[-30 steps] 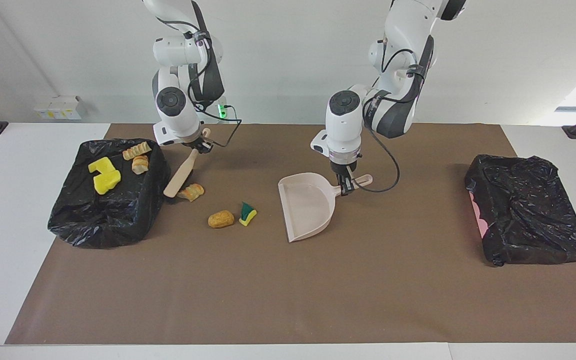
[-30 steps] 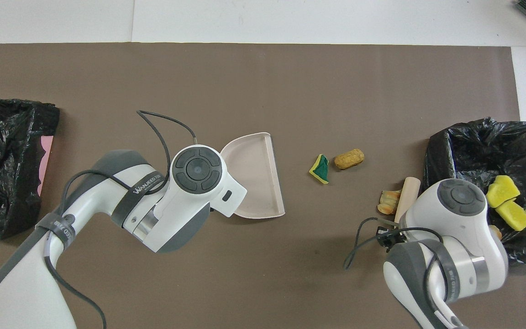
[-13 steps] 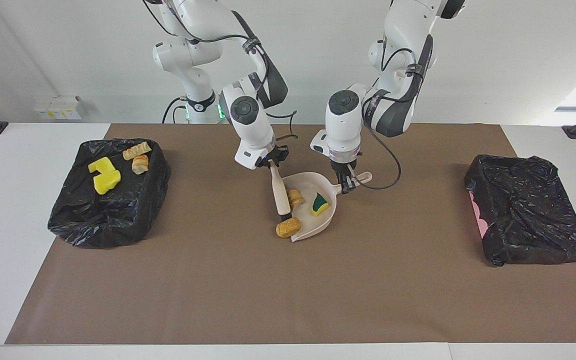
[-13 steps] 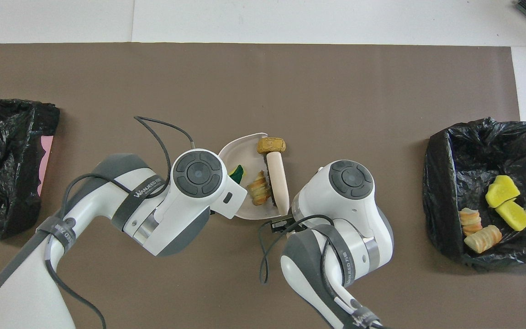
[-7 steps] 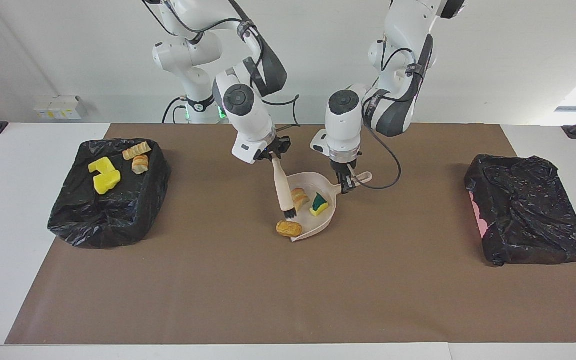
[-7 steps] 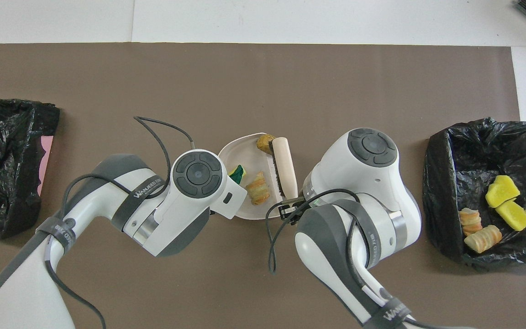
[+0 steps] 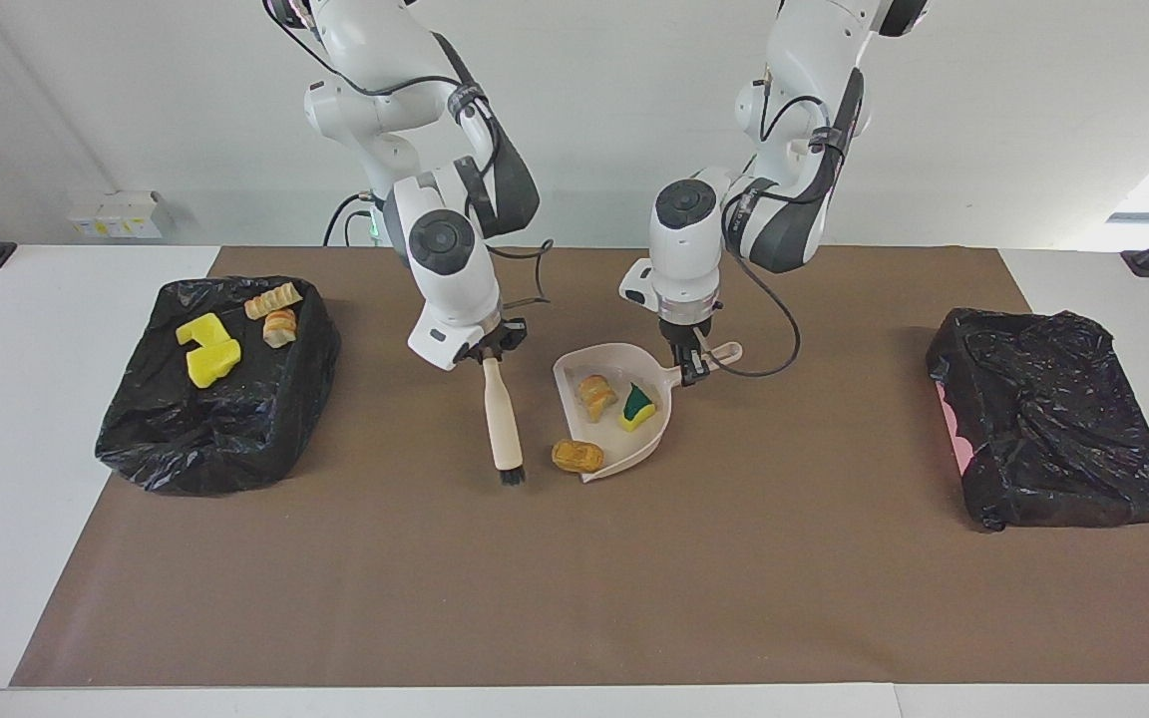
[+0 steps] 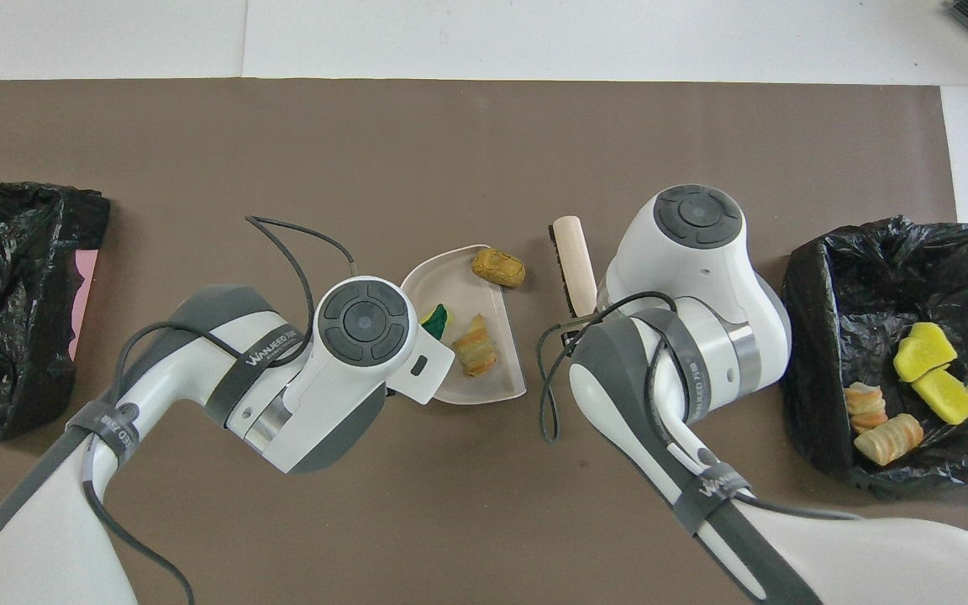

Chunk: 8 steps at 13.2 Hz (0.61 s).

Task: Sweep and dump trash in bin
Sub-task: 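Brush the crusts and green sponge into the dustpan with the right gripper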

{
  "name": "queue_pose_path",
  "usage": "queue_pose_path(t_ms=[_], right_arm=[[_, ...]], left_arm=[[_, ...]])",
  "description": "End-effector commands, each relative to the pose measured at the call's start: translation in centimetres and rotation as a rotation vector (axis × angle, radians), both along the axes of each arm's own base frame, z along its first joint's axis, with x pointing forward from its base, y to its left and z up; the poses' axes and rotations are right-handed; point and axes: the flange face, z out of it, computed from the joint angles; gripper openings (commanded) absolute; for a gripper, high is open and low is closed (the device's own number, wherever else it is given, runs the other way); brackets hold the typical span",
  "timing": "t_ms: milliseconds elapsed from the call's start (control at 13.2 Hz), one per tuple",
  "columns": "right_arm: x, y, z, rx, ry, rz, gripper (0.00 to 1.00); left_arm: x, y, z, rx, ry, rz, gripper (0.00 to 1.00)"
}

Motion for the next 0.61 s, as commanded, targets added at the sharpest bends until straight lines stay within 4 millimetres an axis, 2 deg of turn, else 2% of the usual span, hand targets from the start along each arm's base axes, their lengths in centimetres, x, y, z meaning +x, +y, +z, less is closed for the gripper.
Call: queue_pose_path(t_ms=[0, 152, 303, 379, 530], right_arm=[[-0.1, 4.6, -2.3, -0.003, 0.002, 0.099, 0.0], [-1.7, 7.1, -2.5, 0.019, 0.01, 0.129, 0.0], [-2.3, 8.4, -1.6, 0.136, 0.06, 0.062, 0.0], [-2.1, 8.2, -1.0, 0.152, 0.055, 0.05, 0.0], [-1.4, 6.7, -1.0, 0.159, 0.056, 0.056, 0.0]], left_arm=[[-1.5, 0.9, 0.4, 0.015, -0.014, 0.025, 0.0], [-2.0, 1.1, 0.2, 0.04, 0.006, 0.03, 0.0], [-2.0, 1.1, 0.4, 0.039, 0.001, 0.032, 0.0], [-1.9, 1.2, 0.3, 0.038, 0.002, 0.033, 0.0], [-1.5, 1.5, 0.5, 0.036, 0.002, 0.026, 0.0]])
